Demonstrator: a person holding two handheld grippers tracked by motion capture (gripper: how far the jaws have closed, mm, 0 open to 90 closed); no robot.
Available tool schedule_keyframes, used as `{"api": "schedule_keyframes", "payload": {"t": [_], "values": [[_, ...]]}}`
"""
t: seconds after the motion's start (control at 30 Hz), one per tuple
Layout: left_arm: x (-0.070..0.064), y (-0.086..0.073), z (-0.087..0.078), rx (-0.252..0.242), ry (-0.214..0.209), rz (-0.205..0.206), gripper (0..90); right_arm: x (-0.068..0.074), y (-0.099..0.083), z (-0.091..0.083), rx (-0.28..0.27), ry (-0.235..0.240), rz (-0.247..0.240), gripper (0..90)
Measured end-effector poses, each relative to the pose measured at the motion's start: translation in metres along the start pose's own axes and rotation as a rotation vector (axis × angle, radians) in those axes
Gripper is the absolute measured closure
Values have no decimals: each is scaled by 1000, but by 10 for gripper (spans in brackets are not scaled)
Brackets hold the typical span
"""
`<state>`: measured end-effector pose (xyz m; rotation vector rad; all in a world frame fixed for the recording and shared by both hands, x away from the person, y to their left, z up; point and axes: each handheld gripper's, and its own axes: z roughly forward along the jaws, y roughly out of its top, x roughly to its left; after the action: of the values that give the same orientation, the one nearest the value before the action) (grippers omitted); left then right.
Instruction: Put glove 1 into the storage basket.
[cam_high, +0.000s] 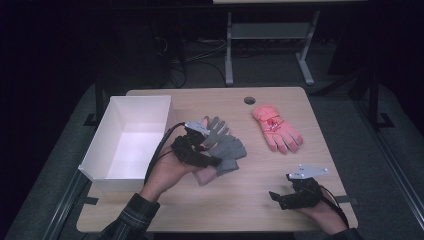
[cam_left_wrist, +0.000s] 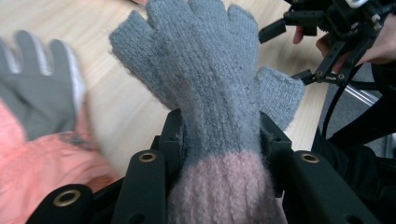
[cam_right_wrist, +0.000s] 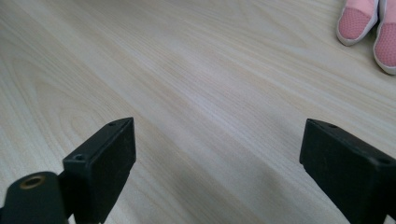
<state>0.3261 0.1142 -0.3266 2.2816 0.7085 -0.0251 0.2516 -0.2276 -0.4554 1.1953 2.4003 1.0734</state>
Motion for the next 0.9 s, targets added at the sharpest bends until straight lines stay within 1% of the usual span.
{"api": "schedule_keyframes", "payload": {"t": [0.07,0.1,0.2,0.23,0.3,0.5,0.63,0.7,0.8,0.9], "values": [[2,1,-7,-10,11,-5,616,0,0,0,0,0,-2,105],[3,2,-12,-15,17,0,617,0,0,0,1,-1,-2,104],[8,3,-24,-28,33,-9,617,0,0,0,1,-2,-1,105],[8,4,-27,-38,37,-16,616,0,0,0,0,-3,0,105],[12,4,-35,-43,41,-15,617,0,0,0,0,-4,-2,105],[23,2,-56,-50,95,-31,617,0,0,0,2,-5,-9,106],[32,-2,-69,-58,127,-43,617,0,0,0,2,-7,-11,106],[36,-4,-74,-66,139,-58,617,-1,0,1,5,-7,-17,106],[44,-11,-85,-75,171,-81,617,-1,-1,2,6,-9,-13,106],[51,-17,-93,-86,188,-103,617,-2,-1,2,3,-10,-13,106]]}}
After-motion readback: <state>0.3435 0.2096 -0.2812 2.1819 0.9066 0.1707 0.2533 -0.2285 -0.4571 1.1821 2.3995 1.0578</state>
